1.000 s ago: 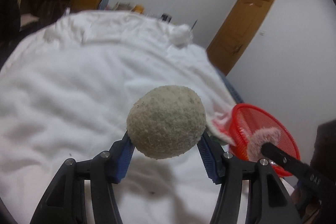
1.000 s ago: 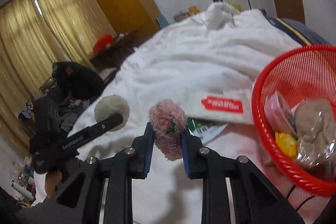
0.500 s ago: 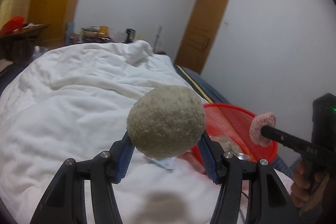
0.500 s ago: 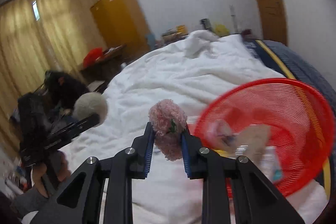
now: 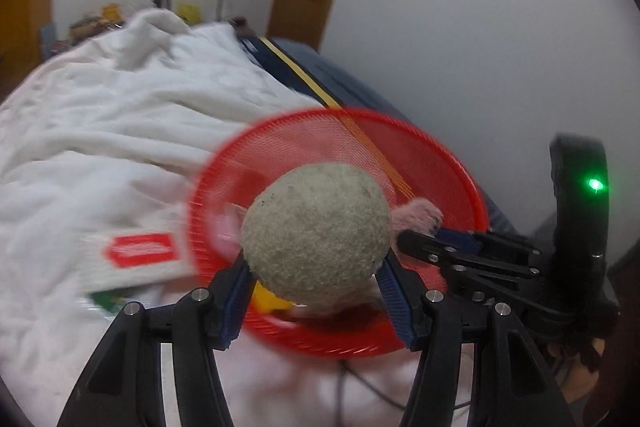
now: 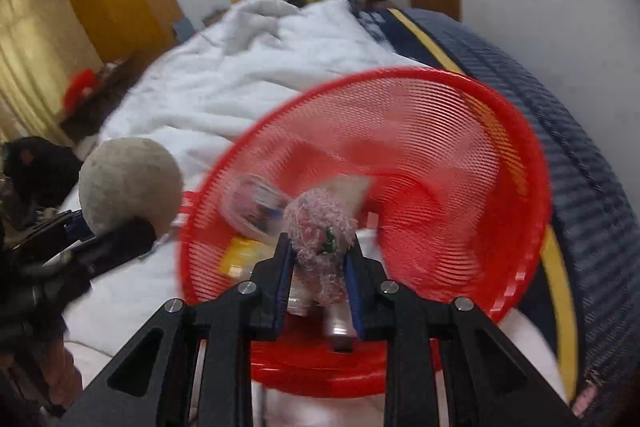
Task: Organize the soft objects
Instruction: 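Carry the ball and pom-pom over the basket and open both grippers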
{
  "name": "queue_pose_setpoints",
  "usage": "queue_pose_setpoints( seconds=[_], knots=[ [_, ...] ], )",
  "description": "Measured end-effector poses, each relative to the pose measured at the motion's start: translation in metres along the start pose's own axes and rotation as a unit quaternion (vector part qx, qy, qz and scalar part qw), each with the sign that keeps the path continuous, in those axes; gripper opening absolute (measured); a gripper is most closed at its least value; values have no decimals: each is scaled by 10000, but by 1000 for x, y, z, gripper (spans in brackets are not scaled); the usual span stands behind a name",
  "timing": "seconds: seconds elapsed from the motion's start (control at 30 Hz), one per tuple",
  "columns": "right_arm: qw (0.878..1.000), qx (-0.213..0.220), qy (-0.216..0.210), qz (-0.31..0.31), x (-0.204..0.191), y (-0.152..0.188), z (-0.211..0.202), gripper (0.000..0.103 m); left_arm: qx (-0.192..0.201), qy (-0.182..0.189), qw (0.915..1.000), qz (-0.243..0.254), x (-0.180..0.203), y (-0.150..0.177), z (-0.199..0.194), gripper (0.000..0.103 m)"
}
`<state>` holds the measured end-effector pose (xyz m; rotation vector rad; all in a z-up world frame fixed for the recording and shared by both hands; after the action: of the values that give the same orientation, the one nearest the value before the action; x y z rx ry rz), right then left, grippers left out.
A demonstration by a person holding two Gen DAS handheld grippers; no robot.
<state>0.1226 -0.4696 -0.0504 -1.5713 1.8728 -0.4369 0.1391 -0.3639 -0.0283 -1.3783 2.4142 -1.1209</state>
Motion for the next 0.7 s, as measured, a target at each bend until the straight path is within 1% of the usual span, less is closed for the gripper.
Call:
queue_pose_setpoints(
  seconds=[0.07,0.13,0.2,0.27,0.3,0.43,0.53,0.57,0.6,0.67,0.7],
  knots=[
    [9995,-119,276,19,16,2,4,26,-91,40,9999,124,13,5,17,62],
    [9989,-258,385,53,24,7,10,25,-178,91,9997,159,15,13,27,62],
    [9985,-259,474,65,30,9,11,25,-318,109,9993,-189,4,25,38,62],
    [9979,-270,594,2,34,10,13,25,-488,100,9982,-347,-2,33,47,62],
    [9977,-291,605,11,36,10,15,25,-601,-53,9977,-317,-6,38,53,62],
    [9968,-438,653,-137,34,14,22,25,-655,-134,9976,-188,-9,42,60,62],
    [9955,-484,766,-286,31,18,25,26,-563,-124,9983,-77,-1,44,56,64],
    [9952,-489,803,-289,32,17,27,26,-540,-71,9985,-105,0,45,55,67],
    [9950,-492,827,-266,34,17,27,26,-532,63,9984,-177,-1,43,56,71],
    [9955,-496,786,-181,35,16,27,31,-543,370,9972,-366,-3,42,55,75],
    [9958,-499,746,-160,34,15,26,37,-517,468,9965,-464,-1,42,51,78]
  ],
)
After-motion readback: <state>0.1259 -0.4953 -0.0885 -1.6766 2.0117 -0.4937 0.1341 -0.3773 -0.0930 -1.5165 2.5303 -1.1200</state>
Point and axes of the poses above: each gripper's, at about its wrist camera, not at the fingertips, and z roughly the way its jaws point, x to its right, y to its underside, the point moved 7 cm from there along z, roughly the way its jaws point, and after that the axes turned 3 degrees about z, right-handed, at the moved point
